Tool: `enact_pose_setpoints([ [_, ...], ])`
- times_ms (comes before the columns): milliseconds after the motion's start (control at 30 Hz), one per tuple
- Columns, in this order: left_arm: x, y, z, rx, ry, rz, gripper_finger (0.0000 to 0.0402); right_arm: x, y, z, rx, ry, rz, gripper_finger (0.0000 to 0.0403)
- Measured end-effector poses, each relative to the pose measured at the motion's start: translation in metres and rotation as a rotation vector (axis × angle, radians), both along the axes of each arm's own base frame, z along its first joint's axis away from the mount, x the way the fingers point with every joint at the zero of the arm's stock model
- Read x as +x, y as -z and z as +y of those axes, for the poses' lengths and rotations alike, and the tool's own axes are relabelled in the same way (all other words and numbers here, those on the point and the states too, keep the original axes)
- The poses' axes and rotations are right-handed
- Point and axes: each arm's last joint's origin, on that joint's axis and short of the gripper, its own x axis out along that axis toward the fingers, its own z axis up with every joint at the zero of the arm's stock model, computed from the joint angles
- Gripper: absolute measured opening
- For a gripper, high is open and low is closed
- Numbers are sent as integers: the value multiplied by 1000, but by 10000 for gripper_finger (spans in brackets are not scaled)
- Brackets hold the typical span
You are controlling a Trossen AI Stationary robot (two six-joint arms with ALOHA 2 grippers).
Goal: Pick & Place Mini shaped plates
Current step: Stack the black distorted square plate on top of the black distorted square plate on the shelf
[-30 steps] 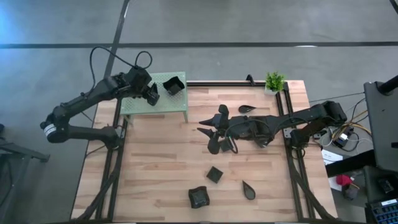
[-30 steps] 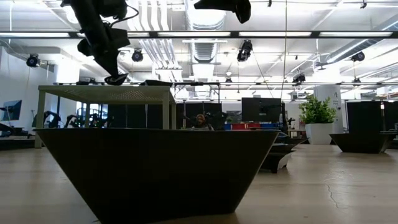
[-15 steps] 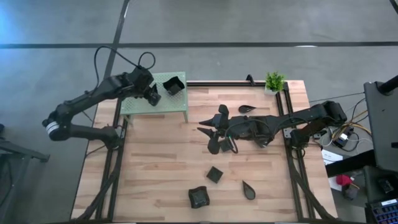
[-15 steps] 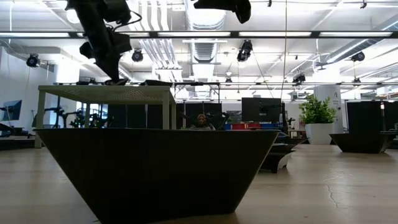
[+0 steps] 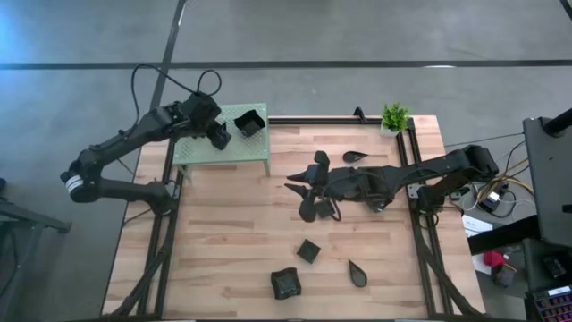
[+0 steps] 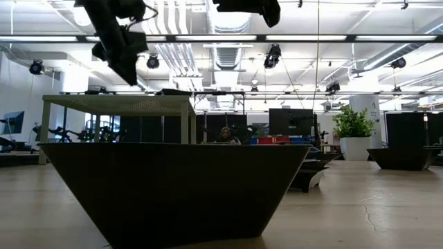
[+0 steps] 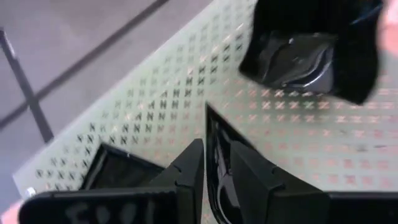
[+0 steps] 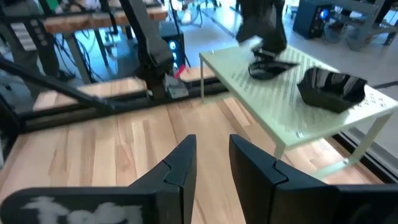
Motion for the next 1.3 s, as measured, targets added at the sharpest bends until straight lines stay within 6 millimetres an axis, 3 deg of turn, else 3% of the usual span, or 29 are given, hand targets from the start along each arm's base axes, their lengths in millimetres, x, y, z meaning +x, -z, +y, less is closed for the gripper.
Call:
enact_pose_setpoints([
  [200, 2, -14, -23, 32, 145, -50, 69, -15, 1, -3, 37, 24, 99, 98],
  [367, 12, -10, -54, 29, 317, -45, 67, -28, 1, -5, 69, 53, 181, 88],
  [667, 31, 2, -130, 13, 691, -35, 67, -44, 2, -7, 81, 70, 283, 71],
  [900, 35, 9, -194, 47, 913, -180, 67, -45, 4, -5, 106, -4, 303, 70],
  [1100, 41, 31, -237, 38, 1034, -271, 67, -46, 4, -2, 99, -72, 317, 77],
  [1300, 56, 60, -260, -18, 1036, -250, 67, -43, 10, 9, 69, -232, 364, 69],
])
